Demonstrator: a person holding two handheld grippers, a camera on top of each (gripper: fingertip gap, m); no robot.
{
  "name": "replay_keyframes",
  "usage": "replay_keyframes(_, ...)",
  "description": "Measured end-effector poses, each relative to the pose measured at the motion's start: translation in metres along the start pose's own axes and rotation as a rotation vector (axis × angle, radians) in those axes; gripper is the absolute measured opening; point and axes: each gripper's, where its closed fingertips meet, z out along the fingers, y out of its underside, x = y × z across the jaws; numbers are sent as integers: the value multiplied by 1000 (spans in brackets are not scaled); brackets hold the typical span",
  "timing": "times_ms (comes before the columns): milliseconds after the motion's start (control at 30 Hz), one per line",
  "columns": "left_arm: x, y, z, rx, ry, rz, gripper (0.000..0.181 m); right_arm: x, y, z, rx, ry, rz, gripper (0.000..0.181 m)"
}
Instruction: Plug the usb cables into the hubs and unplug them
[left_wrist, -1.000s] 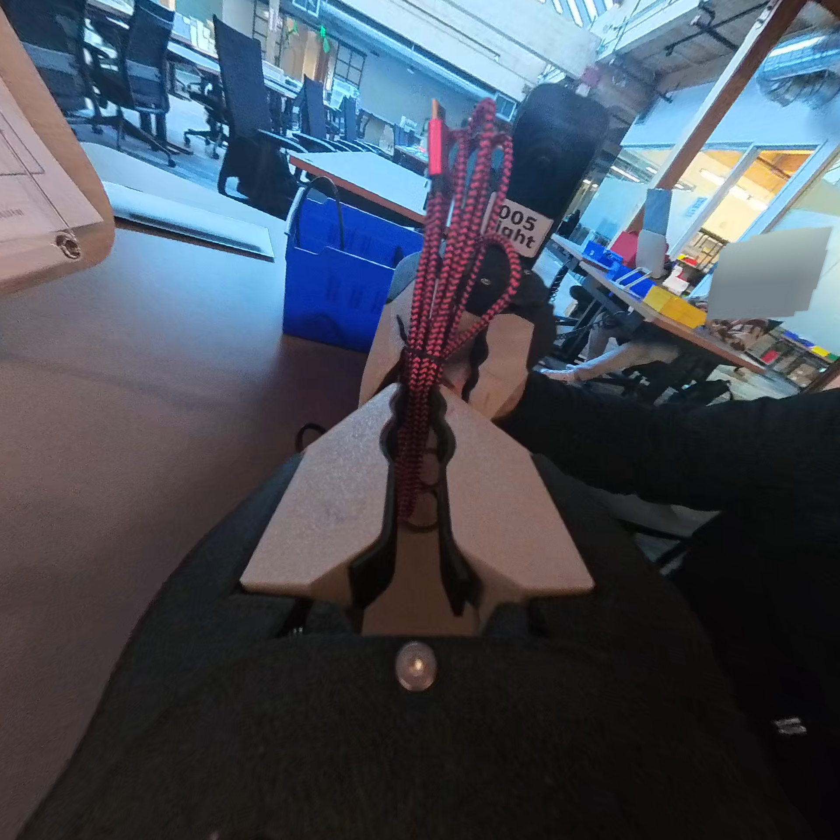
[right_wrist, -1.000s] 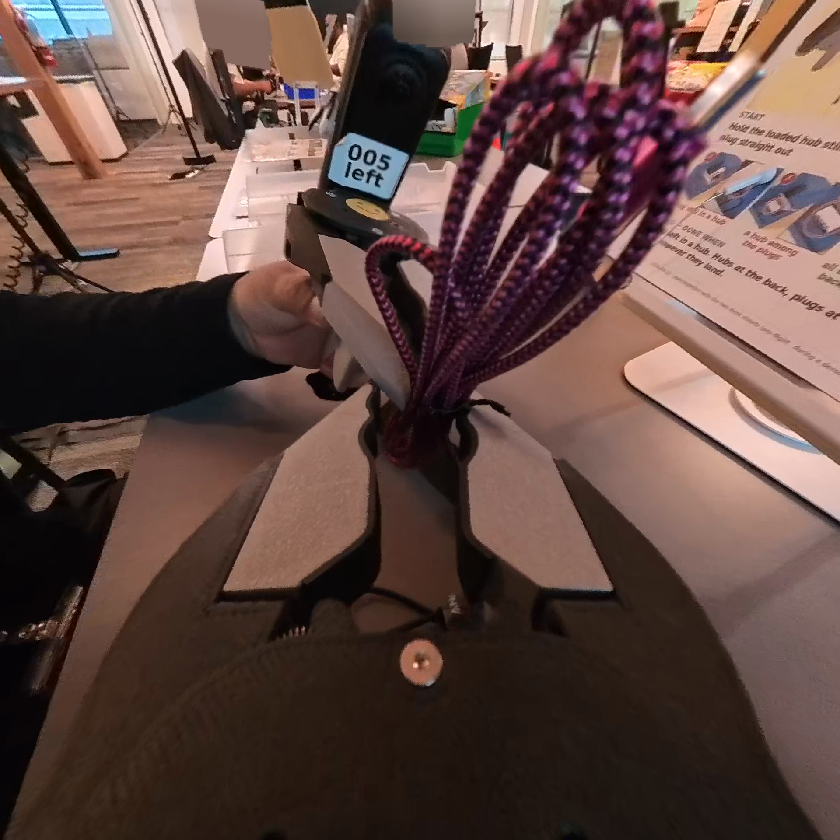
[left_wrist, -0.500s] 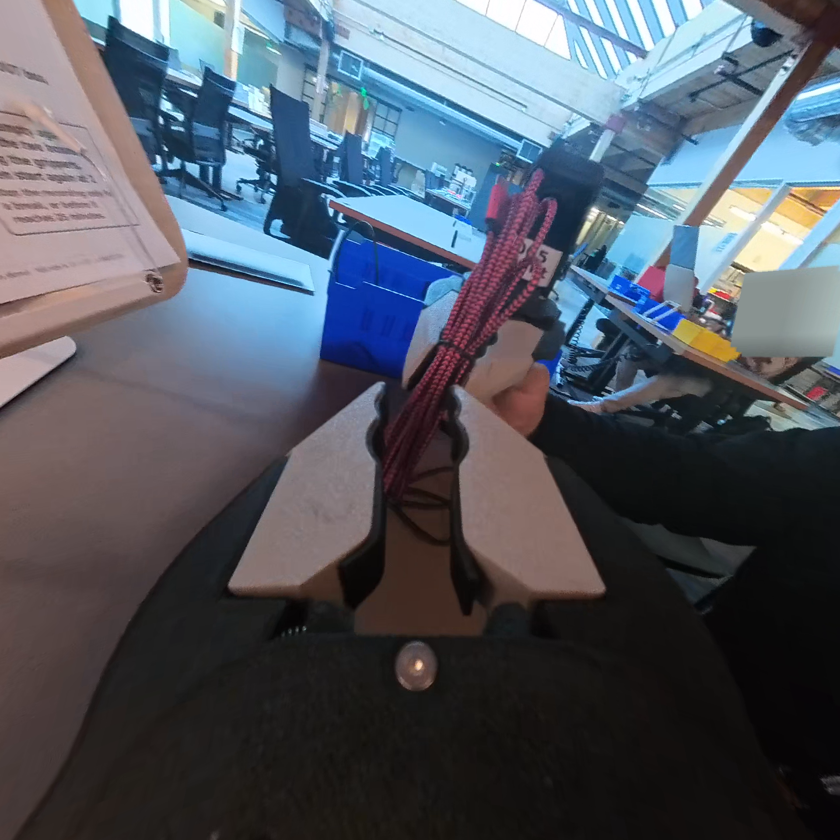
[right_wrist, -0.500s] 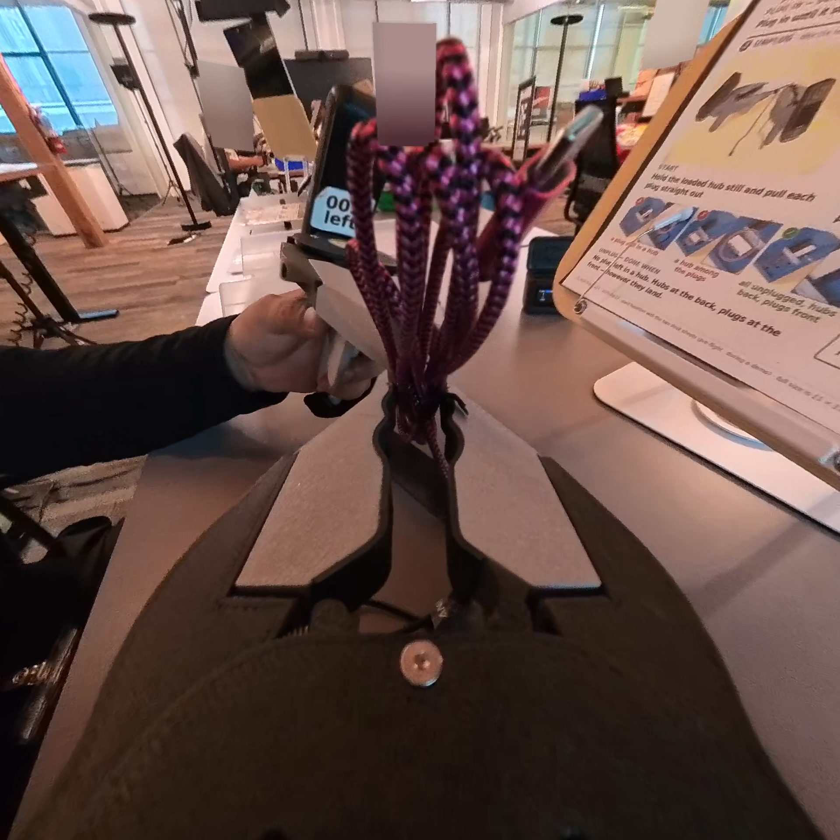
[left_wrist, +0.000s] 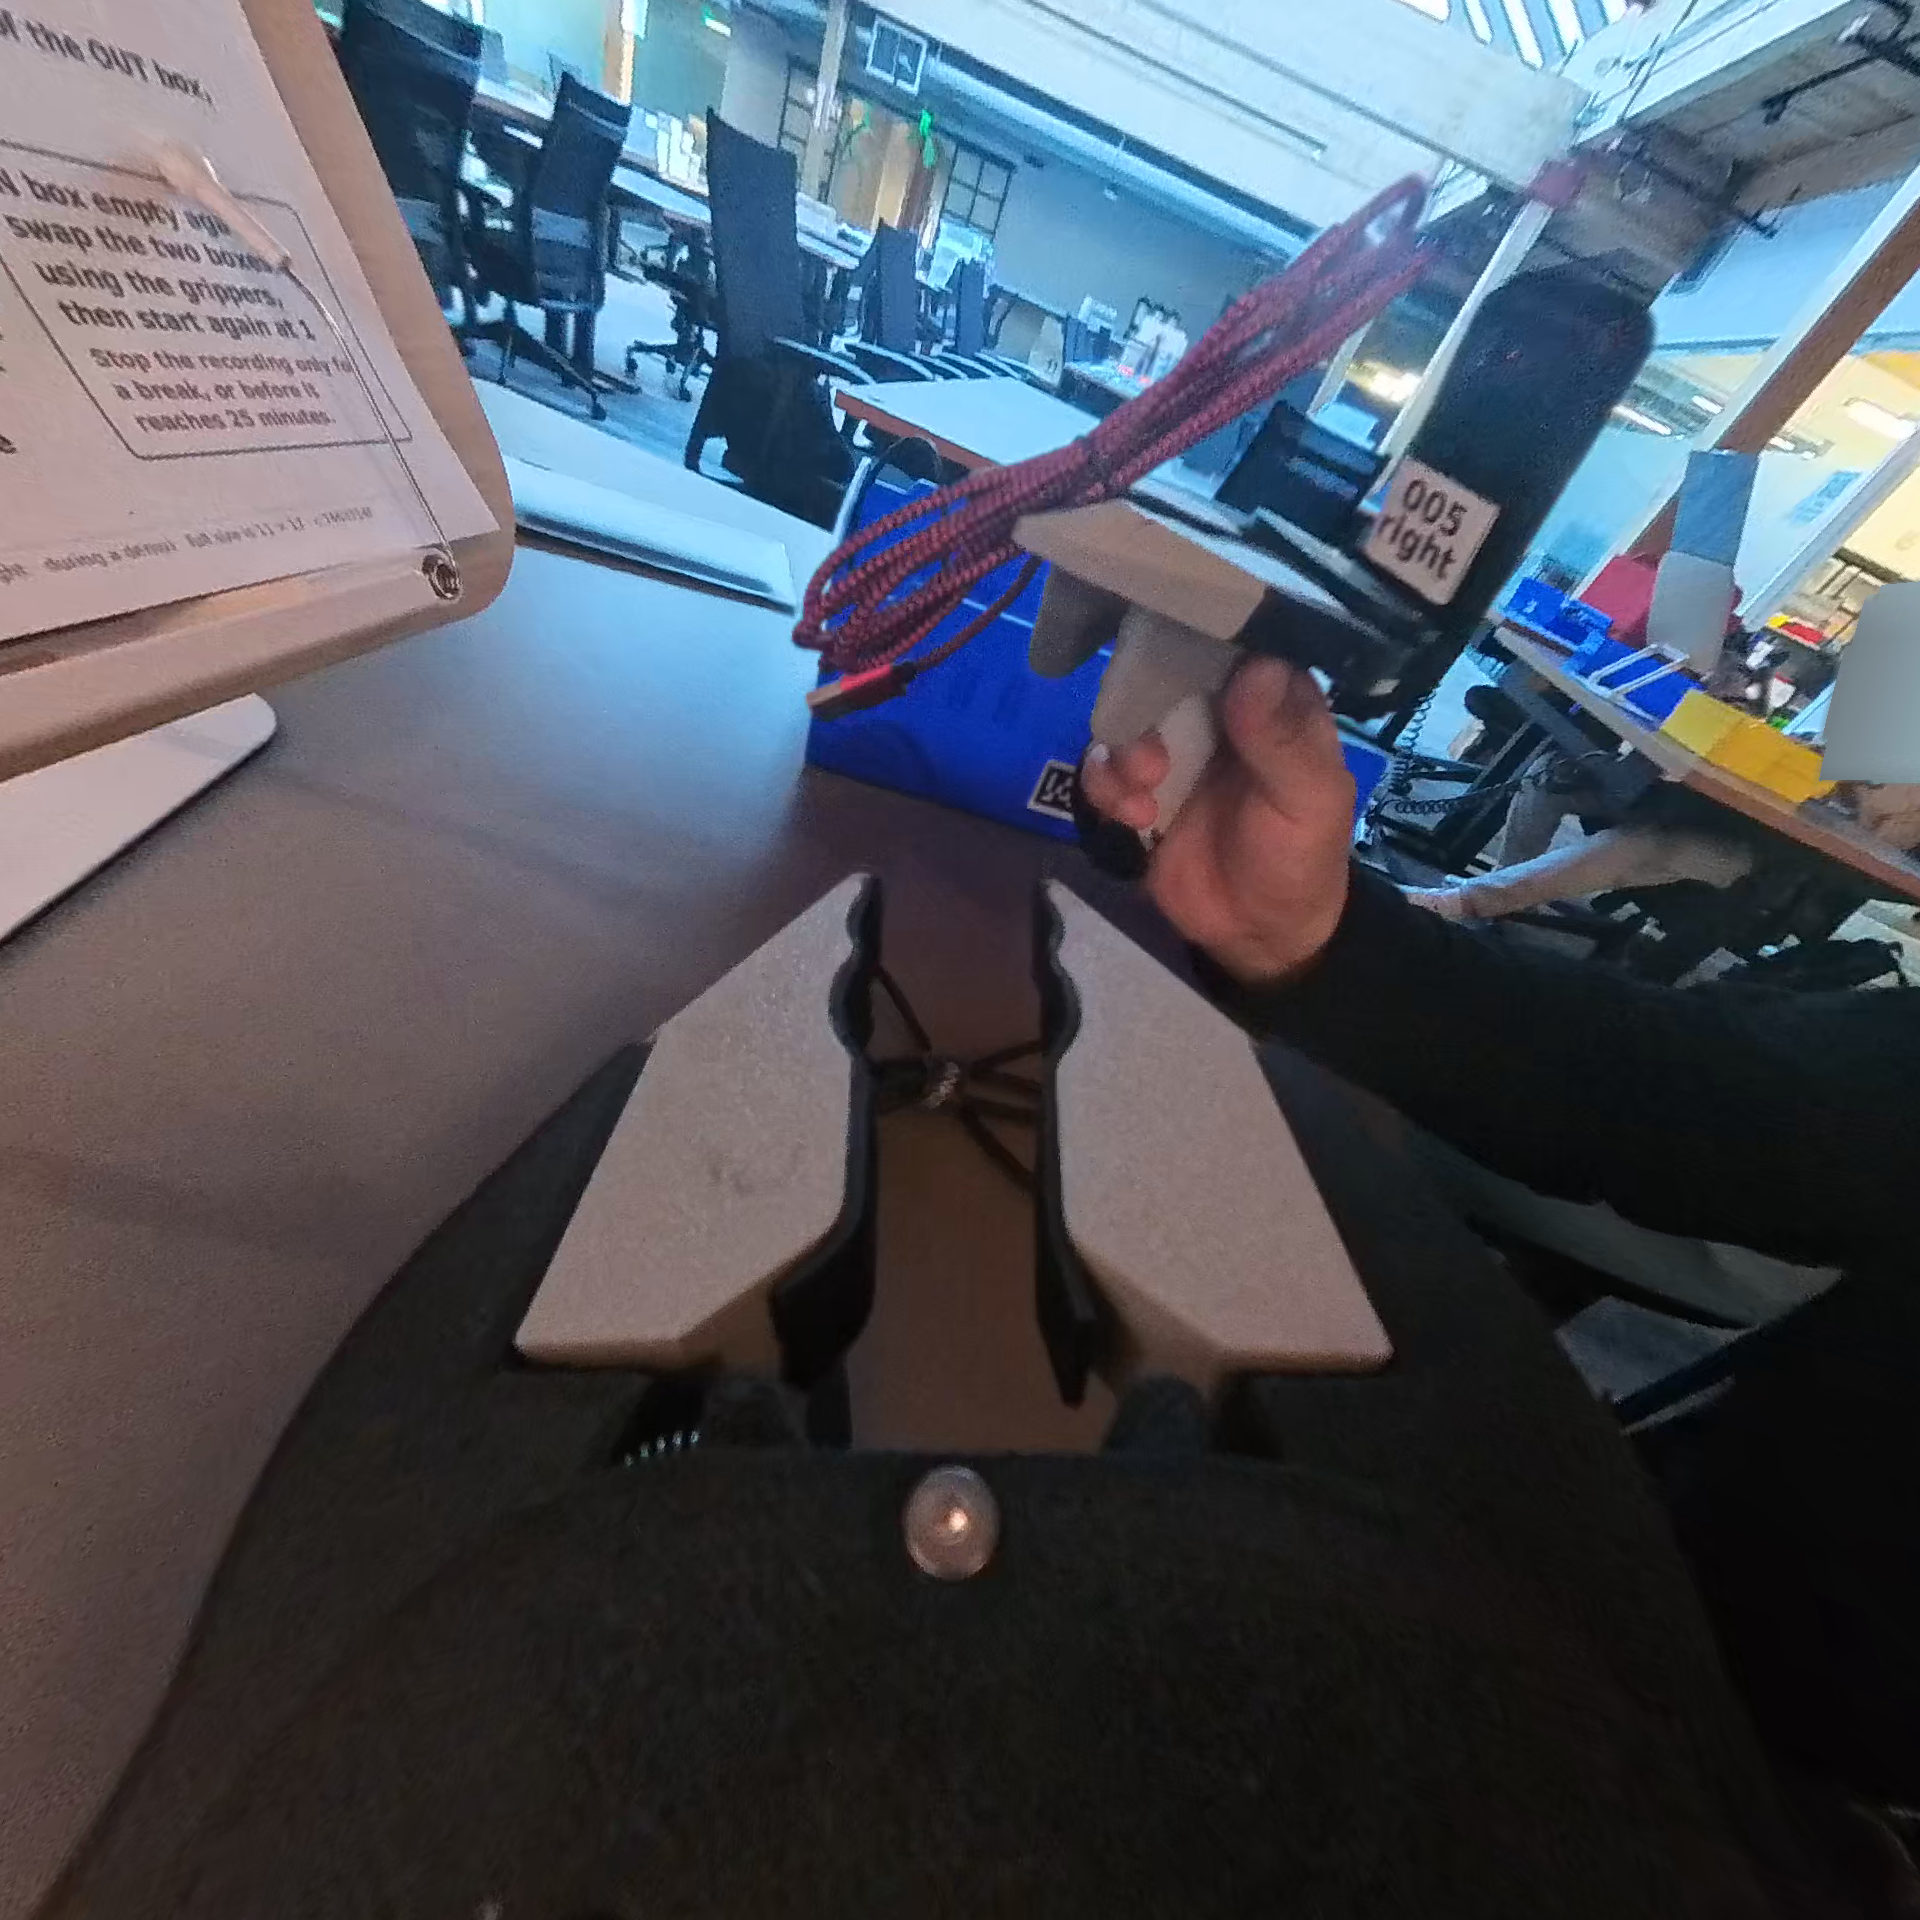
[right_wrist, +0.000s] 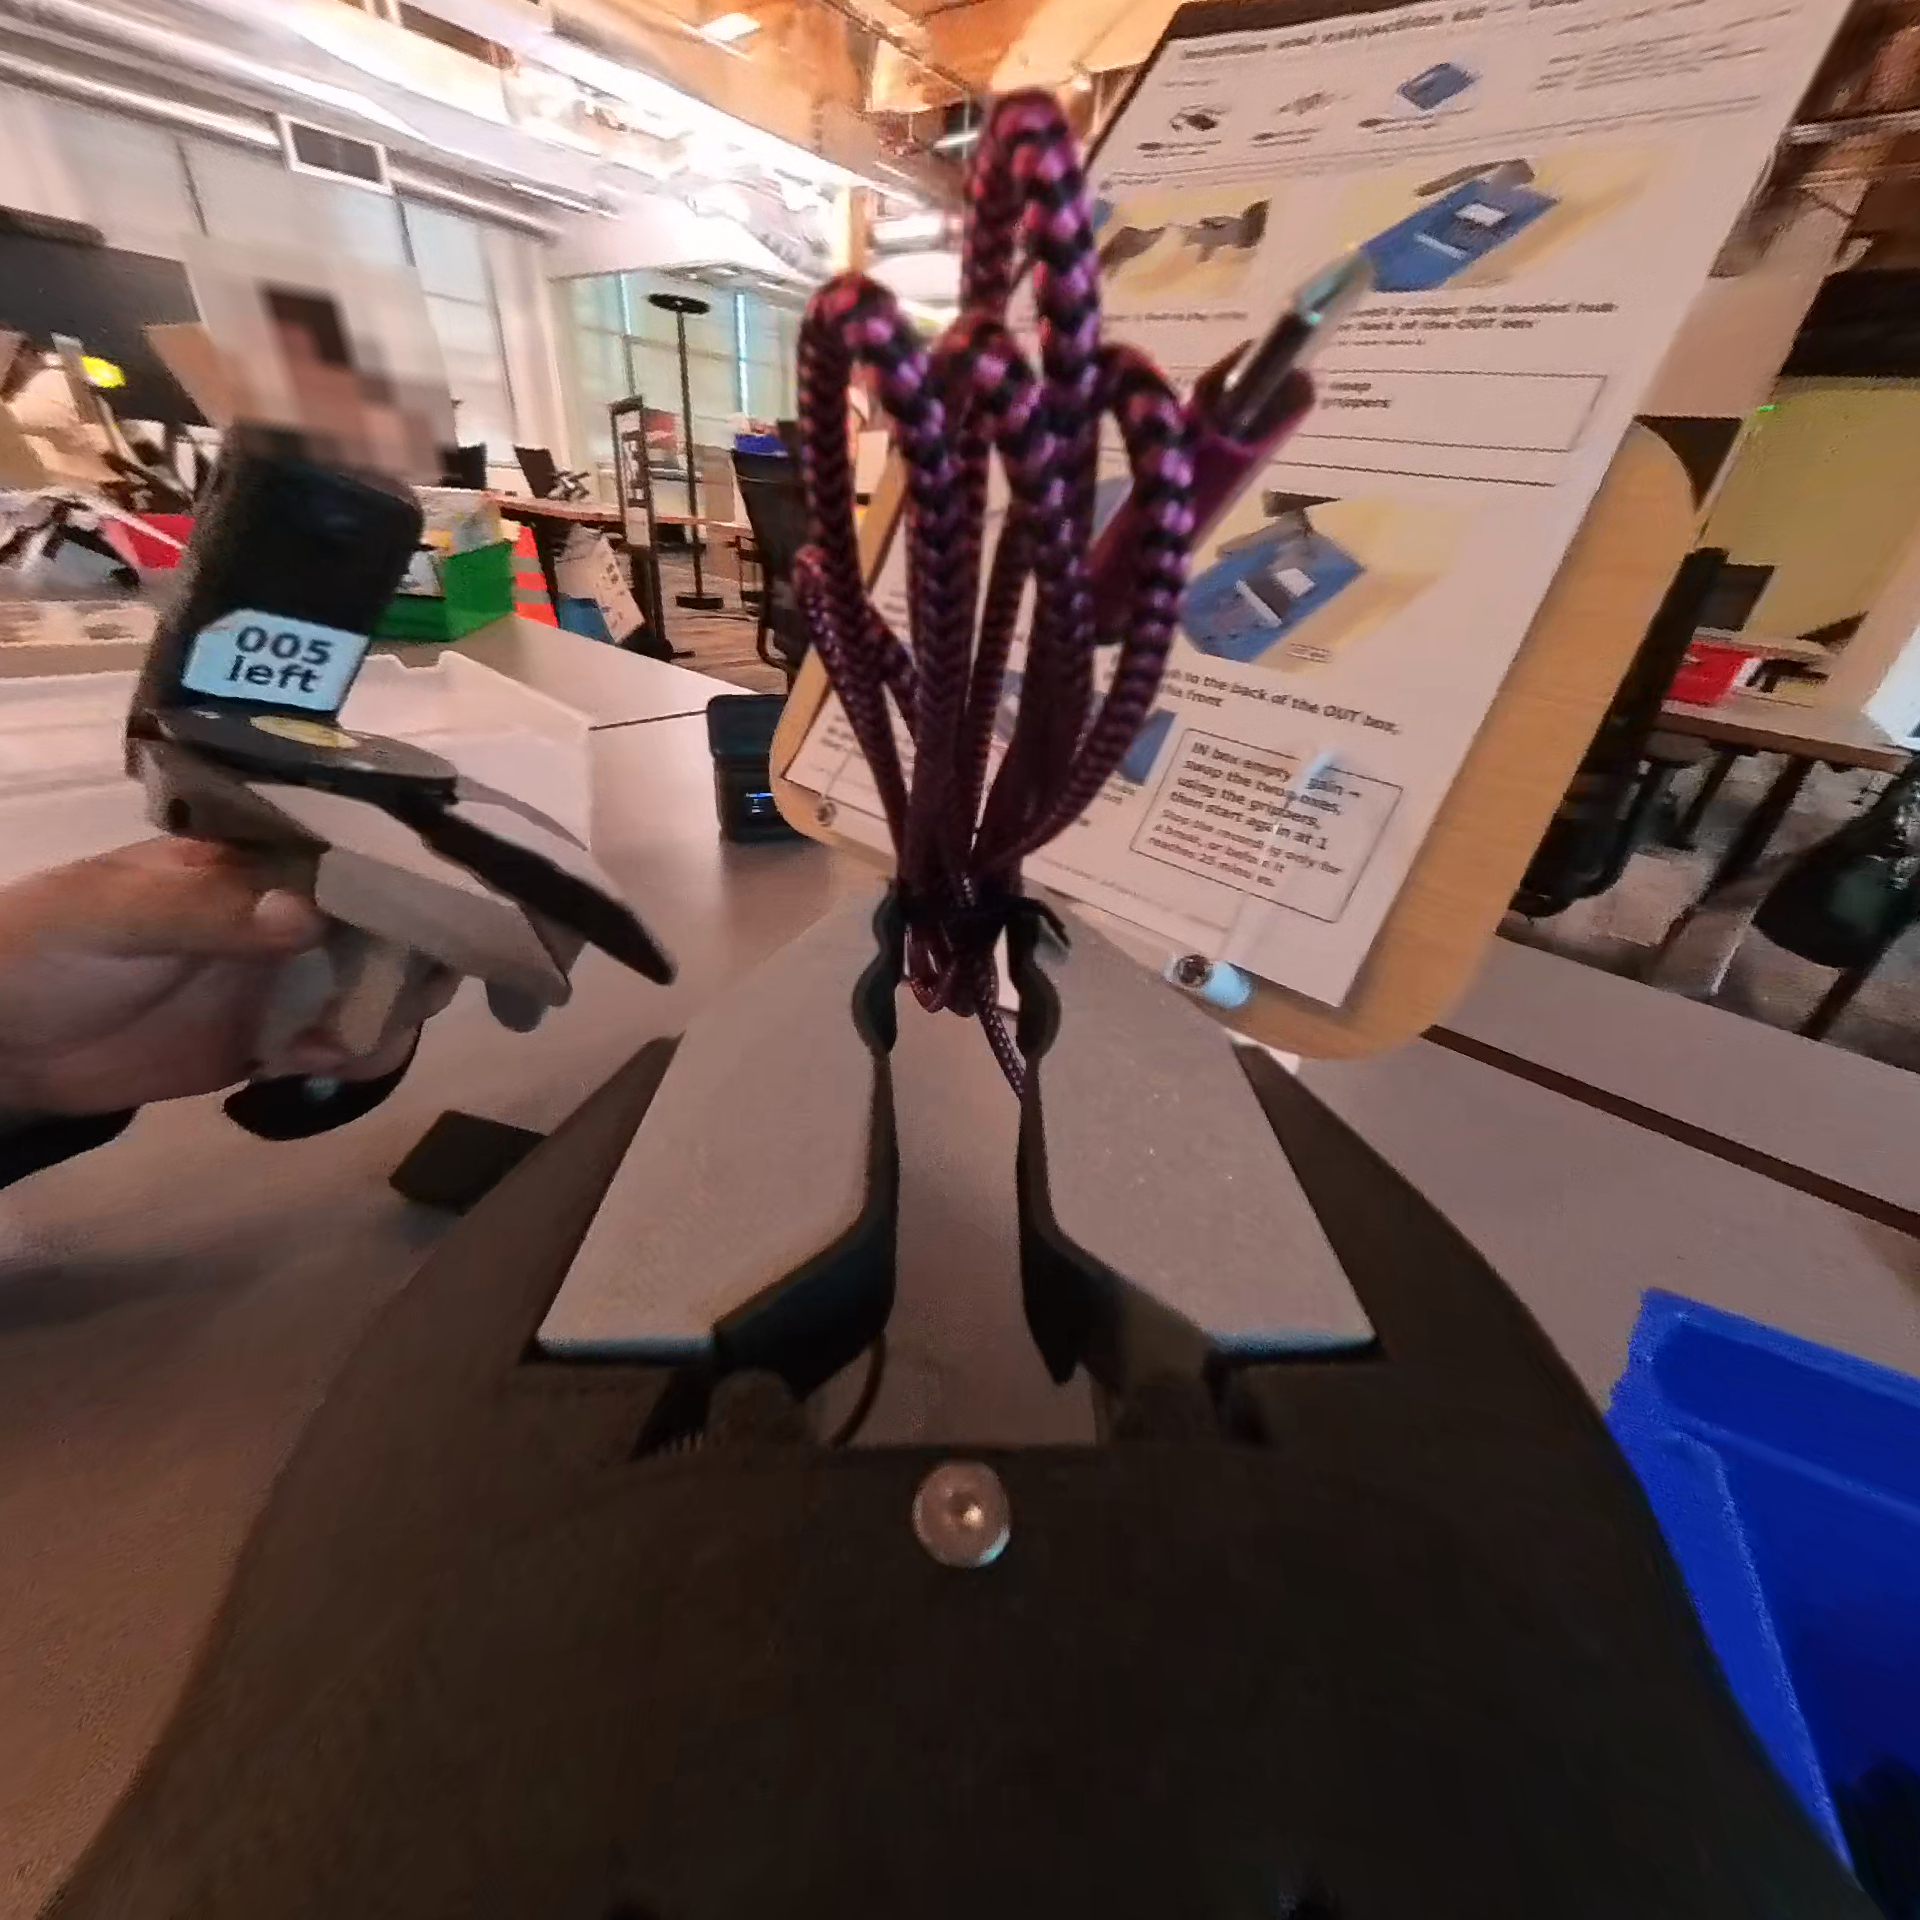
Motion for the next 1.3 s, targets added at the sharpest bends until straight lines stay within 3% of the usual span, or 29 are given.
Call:
replay_keyframes(200, -13, 10, 4, -66, -101, 60, 26, 9, -1, -4, 8, 54, 22, 15)
replay_keyframes(333, -19, 15, 5, -98, -149, 85, 25, 22, -17, -24, 91, 189, -6, 15)
replay_keyframes(433, -25, 17, 3, -117, -181, 94, 23, 11, -20, -37, 80, 179, 4, 15)
replay_keyframes(533, -29, 16, 0, -122, -212, 113, 23, -1, -13, -46, -28, 142, 44, 15)
replay_keyframes(733, -32, 18, 0, -135, -237, 131, 22, -19, 13, -67, -397, -68, 372, 17)
replay_keyframes(833, -36, 20, -1, -150, -270, 154, 21, -15, 39, -80, -607, -74, 455, 46)
replay_keyframes(933, -40, 24, -1, -179, -303, 193, 20, -11, 67, -89, -755, -57, 487, 58)
replay_keyframes(1033, -43, 30, 0, -212, -324, 216, 20, -3, 79, -94, -800, -2, 452, 55)
replay_keyframes(1200, -46, 36, 2, -236, -325, 213, 21, 9, 61, -94, -760, 86, 345, 56)
replay_keyframes(1300, -47, 37, 2, -245, -336, 220, 21, -11, 47, -73, -692, -5, 279, 56)
